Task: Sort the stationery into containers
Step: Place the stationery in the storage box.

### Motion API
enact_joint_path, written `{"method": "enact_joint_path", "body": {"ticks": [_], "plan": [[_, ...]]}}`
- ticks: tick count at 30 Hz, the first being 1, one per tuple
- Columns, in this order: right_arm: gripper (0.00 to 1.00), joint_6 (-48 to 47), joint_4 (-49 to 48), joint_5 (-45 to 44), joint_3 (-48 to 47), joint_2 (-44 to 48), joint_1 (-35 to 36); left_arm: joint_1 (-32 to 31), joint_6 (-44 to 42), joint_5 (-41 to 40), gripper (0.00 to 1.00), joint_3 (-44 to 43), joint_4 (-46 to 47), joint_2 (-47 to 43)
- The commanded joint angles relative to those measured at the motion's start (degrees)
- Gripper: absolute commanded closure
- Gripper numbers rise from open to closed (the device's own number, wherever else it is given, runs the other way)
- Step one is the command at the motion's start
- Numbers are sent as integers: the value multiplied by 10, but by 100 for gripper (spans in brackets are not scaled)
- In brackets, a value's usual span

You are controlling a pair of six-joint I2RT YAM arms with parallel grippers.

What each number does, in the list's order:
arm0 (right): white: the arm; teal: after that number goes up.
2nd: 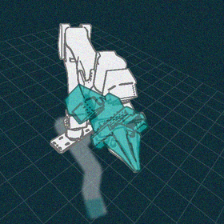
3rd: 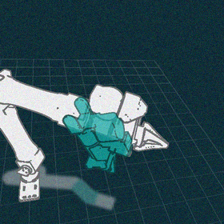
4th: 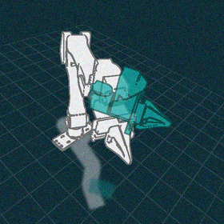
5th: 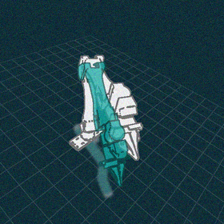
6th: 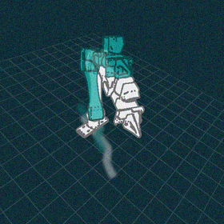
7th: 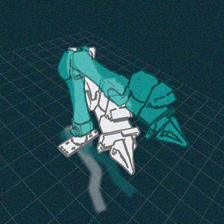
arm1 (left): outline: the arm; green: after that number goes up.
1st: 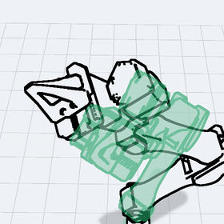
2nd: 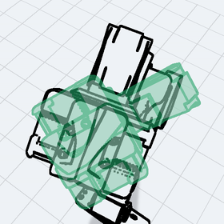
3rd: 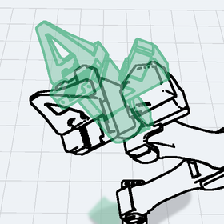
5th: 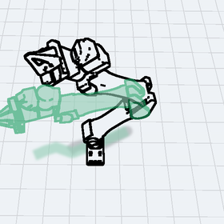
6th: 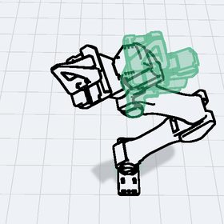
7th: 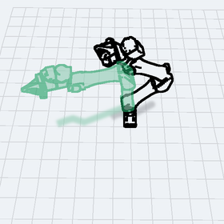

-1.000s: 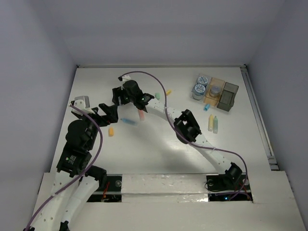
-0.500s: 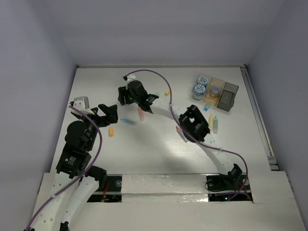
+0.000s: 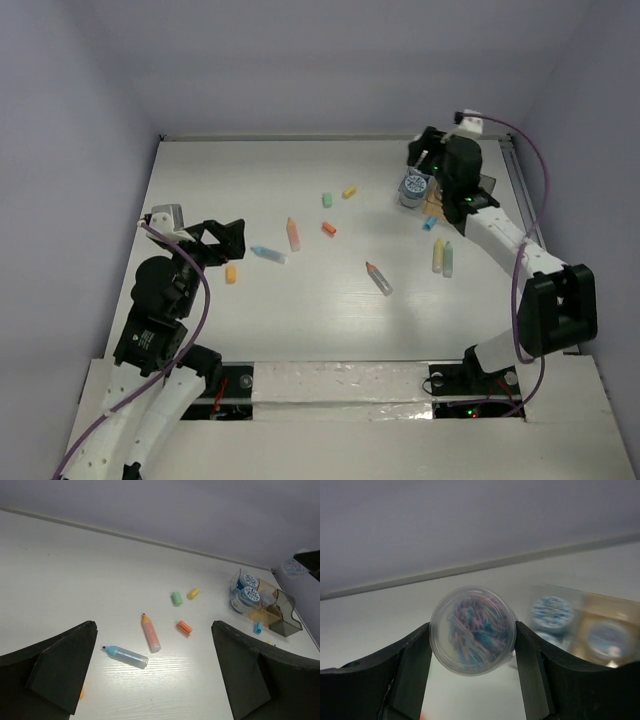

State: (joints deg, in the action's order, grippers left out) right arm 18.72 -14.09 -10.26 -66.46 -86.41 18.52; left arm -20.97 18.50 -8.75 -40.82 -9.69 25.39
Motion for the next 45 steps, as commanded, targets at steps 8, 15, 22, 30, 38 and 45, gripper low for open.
{"method": "enact_joint_path", "body": {"ticks": [8, 15, 22, 30, 38, 45], "plan": [[64, 0, 81, -13, 29, -2, -146, -17, -3, 10, 1, -1, 20, -3], [63, 4, 102, 10, 12, -55, -159, -17, -3, 11, 1, -1, 20, 1], [63, 4, 118, 18, 8, -82, -159, -17, -2, 10, 1, -1, 20, 1], [59, 0, 119, 12, 4, -102, -159, -22, -2, 8, 1, -1, 20, 2], [58, -3, 112, -4, -29, -144, -159, -22, -2, 8, 1, -1, 20, 3], [49, 0, 98, -19, -25, -148, -159, -22, -3, 6, 1, -1, 20, 4]]}}
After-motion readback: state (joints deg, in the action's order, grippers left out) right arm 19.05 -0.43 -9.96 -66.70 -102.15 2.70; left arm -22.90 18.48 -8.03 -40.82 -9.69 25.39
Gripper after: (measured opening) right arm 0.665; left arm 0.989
